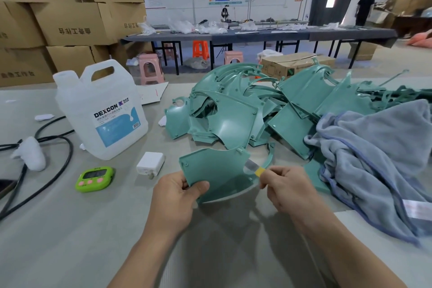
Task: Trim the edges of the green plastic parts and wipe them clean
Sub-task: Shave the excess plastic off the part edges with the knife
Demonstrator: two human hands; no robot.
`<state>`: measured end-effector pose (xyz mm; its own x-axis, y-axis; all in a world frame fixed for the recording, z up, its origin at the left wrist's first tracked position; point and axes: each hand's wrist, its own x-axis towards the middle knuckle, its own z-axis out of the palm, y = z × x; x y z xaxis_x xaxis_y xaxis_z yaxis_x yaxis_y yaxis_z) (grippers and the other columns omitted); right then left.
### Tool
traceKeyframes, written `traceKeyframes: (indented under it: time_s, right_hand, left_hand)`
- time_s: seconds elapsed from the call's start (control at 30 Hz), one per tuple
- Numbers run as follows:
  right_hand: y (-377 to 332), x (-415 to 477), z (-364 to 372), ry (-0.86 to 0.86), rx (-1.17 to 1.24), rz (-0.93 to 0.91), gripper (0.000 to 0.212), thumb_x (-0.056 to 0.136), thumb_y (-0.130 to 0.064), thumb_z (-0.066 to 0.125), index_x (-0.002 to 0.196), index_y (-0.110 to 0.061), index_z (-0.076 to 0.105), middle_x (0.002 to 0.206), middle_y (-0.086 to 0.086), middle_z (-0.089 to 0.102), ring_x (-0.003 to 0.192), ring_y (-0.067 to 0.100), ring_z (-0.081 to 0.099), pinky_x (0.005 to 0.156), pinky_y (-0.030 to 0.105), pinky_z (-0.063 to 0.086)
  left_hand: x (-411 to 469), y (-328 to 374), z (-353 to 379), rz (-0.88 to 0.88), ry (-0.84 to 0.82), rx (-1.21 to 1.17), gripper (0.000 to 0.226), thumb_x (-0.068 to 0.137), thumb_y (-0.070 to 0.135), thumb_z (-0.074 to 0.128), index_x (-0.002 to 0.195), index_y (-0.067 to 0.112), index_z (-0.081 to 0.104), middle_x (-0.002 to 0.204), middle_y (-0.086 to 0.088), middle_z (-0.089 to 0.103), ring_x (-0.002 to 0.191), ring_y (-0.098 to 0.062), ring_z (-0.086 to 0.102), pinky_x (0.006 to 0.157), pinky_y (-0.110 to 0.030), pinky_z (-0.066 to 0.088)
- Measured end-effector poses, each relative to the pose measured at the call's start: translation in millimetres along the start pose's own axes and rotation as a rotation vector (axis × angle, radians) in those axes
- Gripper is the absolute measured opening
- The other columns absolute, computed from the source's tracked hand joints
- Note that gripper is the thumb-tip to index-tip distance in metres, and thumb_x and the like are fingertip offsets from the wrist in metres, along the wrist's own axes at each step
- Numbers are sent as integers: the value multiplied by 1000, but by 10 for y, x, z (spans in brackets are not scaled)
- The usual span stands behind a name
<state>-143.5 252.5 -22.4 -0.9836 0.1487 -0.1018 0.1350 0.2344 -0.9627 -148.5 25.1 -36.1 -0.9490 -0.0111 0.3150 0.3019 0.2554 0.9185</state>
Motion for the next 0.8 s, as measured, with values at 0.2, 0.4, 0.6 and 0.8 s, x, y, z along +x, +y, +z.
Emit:
traceKeyframes:
  time_s: [0.2,0.4,0.6,0.8]
  right_hand:
    - [-18,41,-135,83,-477,-147,35,89,-22,63,55,-15,58,40,-7,41,38,9,29,39,19,26]
    - [28,25,-134,23,-384,-266,25,92,-24,67,67,-20,69,43,-9,49,39,5,34,40,18,30]
    - [66,137,-248,169,-607,-192,38,94,-23,62,58,-11,59,39,-9,46,35,8,37,36,16,30]
    - [58,114,-184,-26,-505,-278,27,90,-25,70,64,-18,71,44,-11,50,38,5,37,38,15,30]
  left_hand:
    - [-13,8,-18,50,-21,21,52,85,2,75,89,53,76,96,23,76,91,3,72,75,-9,52]
    - [112,-101,-306,-40,-84,-27,54,84,-5,73,93,47,79,99,9,78,94,-10,75,84,-27,59]
    - [157,-133,-388,-74,-166,-85,50,83,-8,72,89,41,81,101,3,78,97,-14,75,82,-21,58]
    - [162,-152,-404,-95,-162,-104,38,83,-11,71,95,24,79,101,-1,79,97,-17,75,82,-23,58]
